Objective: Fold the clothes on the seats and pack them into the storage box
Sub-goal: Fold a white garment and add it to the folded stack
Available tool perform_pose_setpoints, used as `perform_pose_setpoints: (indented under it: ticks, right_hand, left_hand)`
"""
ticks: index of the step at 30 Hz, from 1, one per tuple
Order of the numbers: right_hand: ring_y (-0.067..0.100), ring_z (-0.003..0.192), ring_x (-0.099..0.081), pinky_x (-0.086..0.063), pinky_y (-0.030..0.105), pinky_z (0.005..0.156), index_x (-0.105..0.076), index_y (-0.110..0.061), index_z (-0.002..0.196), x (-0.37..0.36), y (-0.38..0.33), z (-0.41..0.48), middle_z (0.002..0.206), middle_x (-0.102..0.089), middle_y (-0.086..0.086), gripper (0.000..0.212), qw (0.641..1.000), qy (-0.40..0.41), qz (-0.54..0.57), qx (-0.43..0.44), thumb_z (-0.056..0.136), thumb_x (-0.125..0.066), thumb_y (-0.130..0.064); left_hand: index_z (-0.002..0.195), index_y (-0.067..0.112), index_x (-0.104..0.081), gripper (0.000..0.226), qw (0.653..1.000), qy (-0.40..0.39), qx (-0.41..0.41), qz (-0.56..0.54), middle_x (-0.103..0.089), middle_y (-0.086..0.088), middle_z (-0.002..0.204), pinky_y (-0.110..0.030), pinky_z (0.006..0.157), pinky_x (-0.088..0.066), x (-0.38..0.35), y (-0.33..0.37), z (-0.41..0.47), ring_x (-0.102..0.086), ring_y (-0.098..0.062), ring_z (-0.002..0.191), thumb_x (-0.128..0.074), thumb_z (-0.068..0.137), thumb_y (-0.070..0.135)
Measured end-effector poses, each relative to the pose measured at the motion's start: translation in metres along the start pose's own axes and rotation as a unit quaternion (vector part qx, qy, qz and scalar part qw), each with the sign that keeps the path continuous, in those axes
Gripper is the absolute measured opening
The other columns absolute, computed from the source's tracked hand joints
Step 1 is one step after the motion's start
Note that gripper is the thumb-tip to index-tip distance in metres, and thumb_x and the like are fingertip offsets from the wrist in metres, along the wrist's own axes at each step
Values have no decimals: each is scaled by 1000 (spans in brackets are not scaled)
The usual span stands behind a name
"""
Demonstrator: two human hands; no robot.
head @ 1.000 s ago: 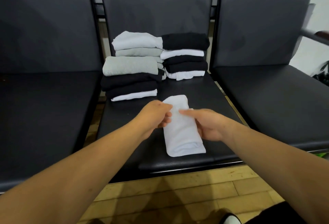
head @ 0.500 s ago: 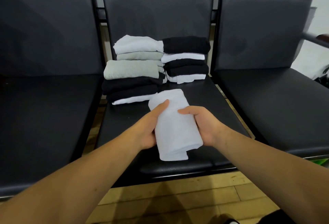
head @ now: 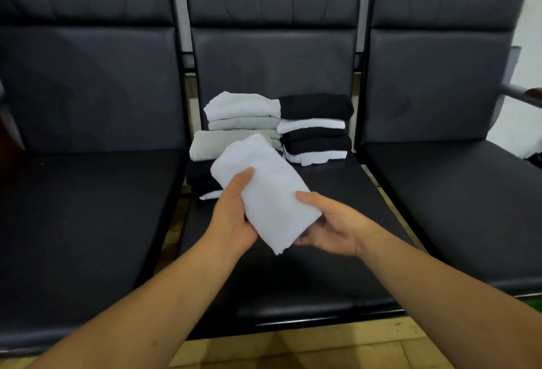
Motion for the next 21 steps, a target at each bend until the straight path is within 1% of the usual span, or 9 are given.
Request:
perform_pose_setpoints:
  ticks: [2, 4, 7, 10, 14, 15, 17, 19, 21]
  right_hand:
    - [36, 130, -56, -42, 61, 108, -50, -14, 143, -13, 3, 3, 141, -59, 15, 63, 997, -58, 51, -4, 86, -74, -24]
    - [36, 126, -60, -46, 58, 104, -48, -13, 143, -21, 0, 8, 138, -61, 16, 62, 995, -58, 84, 19, 86, -72, -17]
    - [33, 119, -65, -53, 53, 97, -52, -10, 138, -24, -16, 14, 130, -67, 14, 53, 995, 22, 73, 59, 88, -70, -10]
    - [31, 114, -68, -54, 52, 98, -60, -4, 129, -24, -49, 22, 120, -72, 13, 37, 987, 105, 37, 115, 92, -64, -5]
    - [33, 108, -70, -59, 48, 87, -60, -1, 126, -41, -114, 51, 120, -71, 17, 35, 970, 152, -50, 182, 91, -67, -6]
    - [33, 106, -70, -59, 48, 83, -58, -4, 126, -45, -129, 61, 121, -69, 18, 38, 962, 169, -75, 199, 90, -69, -7]
    - [32, 101, -69, -59, 46, 79, -55, -18, 126, -50, -155, 87, 120, -65, 14, 42, 944, 191, -141, 228, 88, -71, -9]
    - [30, 97, -69, -58, 41, 73, -57, -28, 121, -50, -169, 115, 121, -62, 11, 39, 925, 195, -232, 231, 88, -70, -11]
    - [25, 88, -67, -56, 38, 68, -63, -24, 113, -44, -173, 139, 120, -62, 10, 25, 904, 193, -311, 222, 91, -68, -12]
  left_hand:
    - [108, 17, -64, 16, 1000, -10, -22, -5, -77, -12, 98, -57, 94, -52, -4, 13, -1, -70, -34, 101, -61, 95, 25]
    - [113, 18, -63, 20, 999, -5, -42, -4, -76, -11, 103, -58, 92, -53, -4, 24, -1, -70, -34, 103, -62, 94, 26]
    - [123, 18, -60, 31, 997, 7, -71, 8, -74, -11, 113, -55, 90, -55, -5, 43, 3, -70, -31, 106, -65, 93, 21]
    - [127, 12, -59, 35, 995, 27, -80, 46, -71, -12, 119, -49, 83, -58, 2, 69, 14, -69, -30, 109, -65, 93, 15]
    - [119, -1, -62, 29, 985, 51, -105, 124, -72, -14, 117, -41, 89, -57, 9, 117, 34, -71, -27, 104, -65, 92, 7]
    - [114, -1, -63, 24, 982, 61, -111, 141, -73, -13, 112, -41, 87, -58, 9, 129, 40, -73, -26, 99, -66, 91, 5]
    - [106, 1, -64, 17, 973, 93, -126, 169, -74, -13, 109, -42, 85, -59, 11, 151, 57, -73, -27, 93, -68, 89, 5]
    - [108, 1, -62, 21, 962, 125, -135, 203, -70, -15, 113, -45, 89, -58, 18, 165, 80, -70, -30, 99, -69, 89, 8]
    - [113, 1, -62, 30, 938, 153, -125, 283, -69, -14, 114, -46, 91, -56, 29, 167, 103, -68, -31, 102, -69, 90, 18]
Point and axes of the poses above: each hand's wrist, its own z-axis towards the middle knuckle, its own x-axis out of the back of the hand, y = z × x, the point moved 5 cm from there along z, towards the middle knuckle
